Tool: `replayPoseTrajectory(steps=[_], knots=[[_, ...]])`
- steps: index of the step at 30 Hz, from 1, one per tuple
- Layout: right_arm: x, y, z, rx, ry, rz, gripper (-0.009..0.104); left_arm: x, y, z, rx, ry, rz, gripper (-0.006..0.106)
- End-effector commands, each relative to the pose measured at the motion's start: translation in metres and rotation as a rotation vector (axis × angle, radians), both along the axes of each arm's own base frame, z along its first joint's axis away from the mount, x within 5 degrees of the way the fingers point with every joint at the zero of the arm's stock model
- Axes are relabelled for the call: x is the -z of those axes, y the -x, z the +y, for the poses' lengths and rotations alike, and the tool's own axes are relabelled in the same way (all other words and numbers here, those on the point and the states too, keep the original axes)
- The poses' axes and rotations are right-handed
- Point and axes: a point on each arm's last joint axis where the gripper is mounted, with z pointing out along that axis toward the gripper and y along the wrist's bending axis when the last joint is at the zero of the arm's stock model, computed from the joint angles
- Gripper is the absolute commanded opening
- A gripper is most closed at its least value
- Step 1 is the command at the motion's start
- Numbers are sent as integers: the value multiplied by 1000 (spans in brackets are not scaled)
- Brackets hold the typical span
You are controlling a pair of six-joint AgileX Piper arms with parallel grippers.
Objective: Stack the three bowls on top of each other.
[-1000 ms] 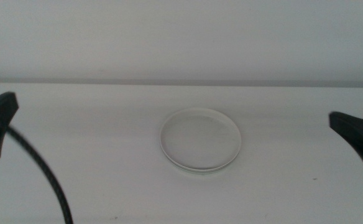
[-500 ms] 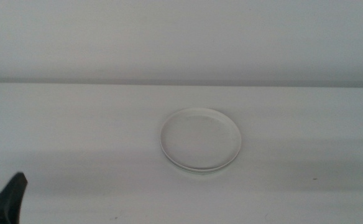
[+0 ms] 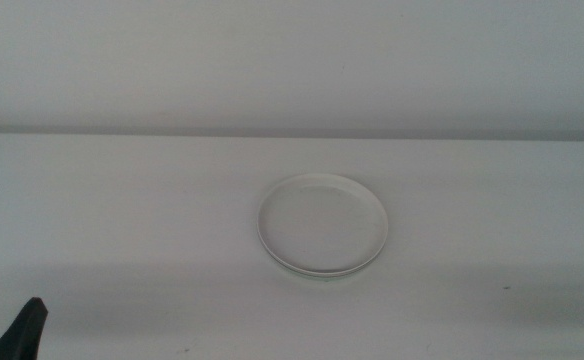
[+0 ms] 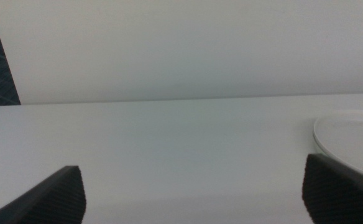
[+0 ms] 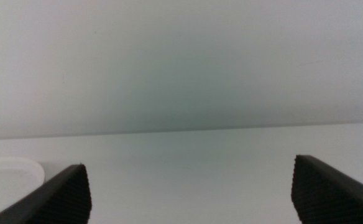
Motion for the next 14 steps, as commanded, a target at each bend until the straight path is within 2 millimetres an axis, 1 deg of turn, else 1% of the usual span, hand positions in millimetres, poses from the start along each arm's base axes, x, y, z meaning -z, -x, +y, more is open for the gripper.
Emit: replayPoseTrajectory(steps=[1,14], knots=[[11,1,-1,9,2,-16,86,12,1,0,-4,-8,0,94],[11,1,-1,10,-5,-19,86,11,1,1,-5,-26,-10,94]])
